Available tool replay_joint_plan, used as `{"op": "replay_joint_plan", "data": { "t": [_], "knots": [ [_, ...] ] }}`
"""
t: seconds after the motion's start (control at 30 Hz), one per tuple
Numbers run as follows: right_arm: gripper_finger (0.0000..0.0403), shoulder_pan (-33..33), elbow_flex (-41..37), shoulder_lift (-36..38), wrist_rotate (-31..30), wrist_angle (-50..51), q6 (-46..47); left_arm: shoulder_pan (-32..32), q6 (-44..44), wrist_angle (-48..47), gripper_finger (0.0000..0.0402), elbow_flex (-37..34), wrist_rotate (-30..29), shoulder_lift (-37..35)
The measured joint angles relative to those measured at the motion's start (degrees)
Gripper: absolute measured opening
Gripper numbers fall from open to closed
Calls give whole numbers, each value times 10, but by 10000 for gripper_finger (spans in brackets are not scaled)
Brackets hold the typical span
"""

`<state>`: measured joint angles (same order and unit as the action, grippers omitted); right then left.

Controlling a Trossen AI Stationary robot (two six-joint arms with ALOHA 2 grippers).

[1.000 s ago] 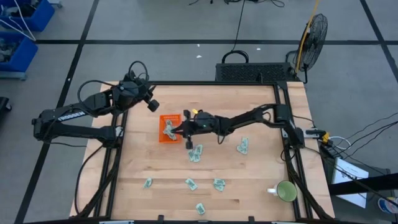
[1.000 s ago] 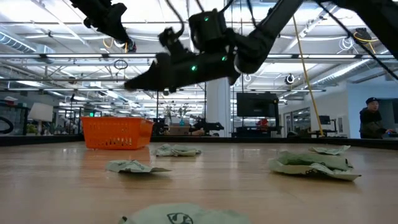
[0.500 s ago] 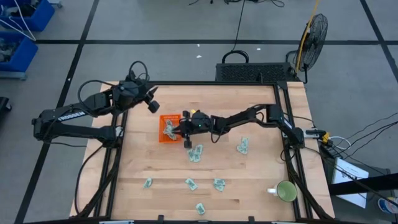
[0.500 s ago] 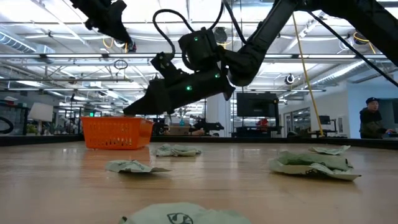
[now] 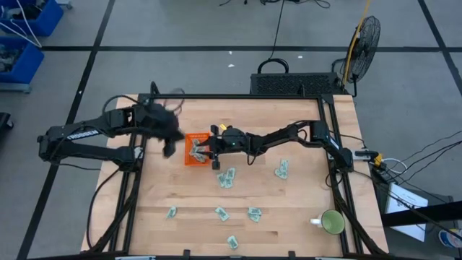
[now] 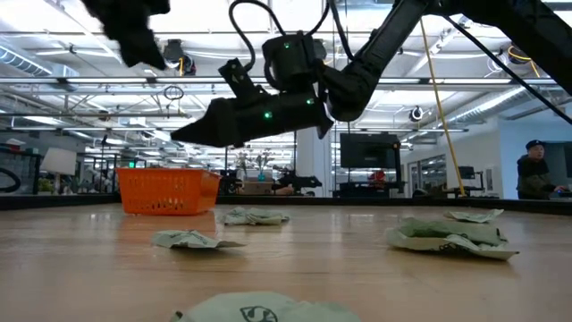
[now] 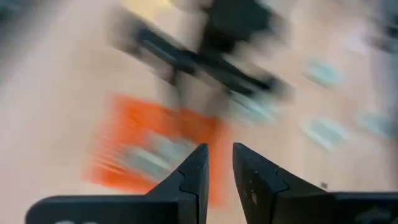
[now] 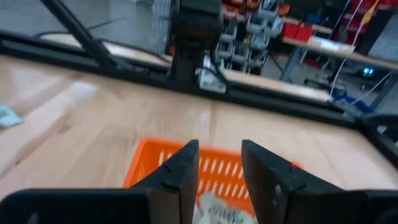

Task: Pick and place Stevia / Truvia into bins
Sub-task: Put the green stevia packet into the orange bin

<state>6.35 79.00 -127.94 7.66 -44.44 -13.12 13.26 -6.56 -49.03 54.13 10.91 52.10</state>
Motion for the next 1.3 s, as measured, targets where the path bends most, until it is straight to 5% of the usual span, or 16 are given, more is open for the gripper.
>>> {"op": "replay_joint_plan", "data": {
  "t": [0.1,0.17,0.4,0.5,0.63,0.9,1.3],
  "knots": [
    [113,0,0,0,-1,-17,0,-47,-19,-76,76,-12,144,-1],
    [112,0,0,0,-1,-22,0,-94,-58,-90,76,-24,177,-2],
    [113,0,-1,0,-1,-25,-35,-238,-305,-11,76,-120,69,9],
    [112,0,-1,0,-1,-25,-53,-283,-371,50,76,-174,67,22],
    [113,0,-1,0,-1,-25,-57,-319,-382,130,76,-221,79,40],
    [114,1,-1,0,-1,-42,-58,-368,-377,204,76,-262,2,95],
    [114,11,-1,0,1,-45,-47,-432,-468,283,77,-272,0,215]
  ]
}}
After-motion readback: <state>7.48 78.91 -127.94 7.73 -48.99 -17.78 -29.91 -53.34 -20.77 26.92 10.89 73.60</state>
